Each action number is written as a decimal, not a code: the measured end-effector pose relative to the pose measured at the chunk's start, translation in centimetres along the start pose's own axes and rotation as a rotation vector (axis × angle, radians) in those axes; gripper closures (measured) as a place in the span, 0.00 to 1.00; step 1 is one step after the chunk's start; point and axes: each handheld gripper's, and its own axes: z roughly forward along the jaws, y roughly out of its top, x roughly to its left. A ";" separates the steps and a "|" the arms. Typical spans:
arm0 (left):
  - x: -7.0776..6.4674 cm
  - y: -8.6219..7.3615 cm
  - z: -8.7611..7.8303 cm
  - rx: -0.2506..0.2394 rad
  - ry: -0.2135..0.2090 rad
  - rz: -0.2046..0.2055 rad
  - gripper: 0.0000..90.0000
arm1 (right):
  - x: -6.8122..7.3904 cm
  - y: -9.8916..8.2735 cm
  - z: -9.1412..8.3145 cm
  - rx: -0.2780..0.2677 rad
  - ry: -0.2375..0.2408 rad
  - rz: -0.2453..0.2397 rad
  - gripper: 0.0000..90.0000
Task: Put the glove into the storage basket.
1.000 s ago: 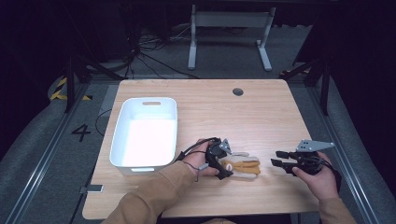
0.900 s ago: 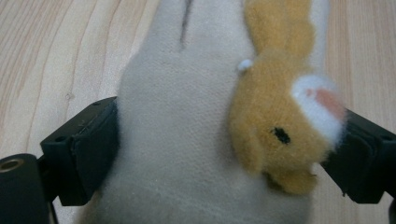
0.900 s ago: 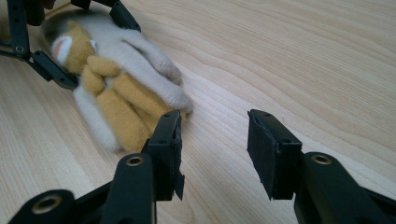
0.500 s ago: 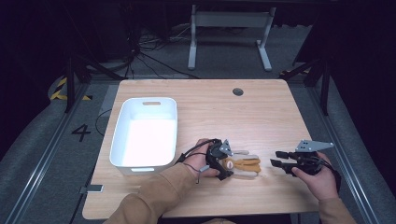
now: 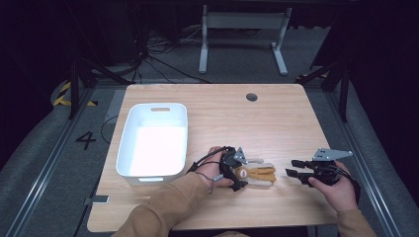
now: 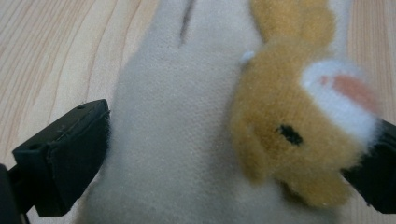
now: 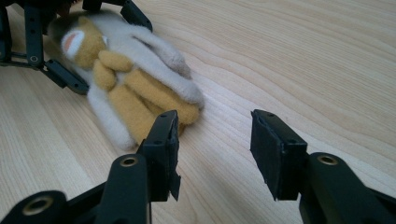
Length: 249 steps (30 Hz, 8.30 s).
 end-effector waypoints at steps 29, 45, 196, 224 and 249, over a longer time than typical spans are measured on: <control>-0.9 0.2 -0.7 -0.057 0.017 -0.027 0.65 | 0.0 -0.1 0.1 -0.012 0.010 0.019 0.58; -1.1 1.0 -0.8 -0.022 0.026 -0.172 0.71 | -0.3 -0.2 -0.2 -0.025 0.004 0.027 0.58; 9.3 -12.9 -15.7 0.062 0.522 -1.267 0.65 | -3.3 0.5 4.8 -0.028 0.144 0.100 0.56; 8.4 -11.6 -16.5 0.116 0.546 -1.076 0.29 | -3.4 0.5 4.7 -0.046 0.142 0.104 0.52; 7.0 -9.5 -21.1 0.135 0.521 -1.007 0.31 | -3.1 1.1 6.0 -0.035 0.175 0.081 0.51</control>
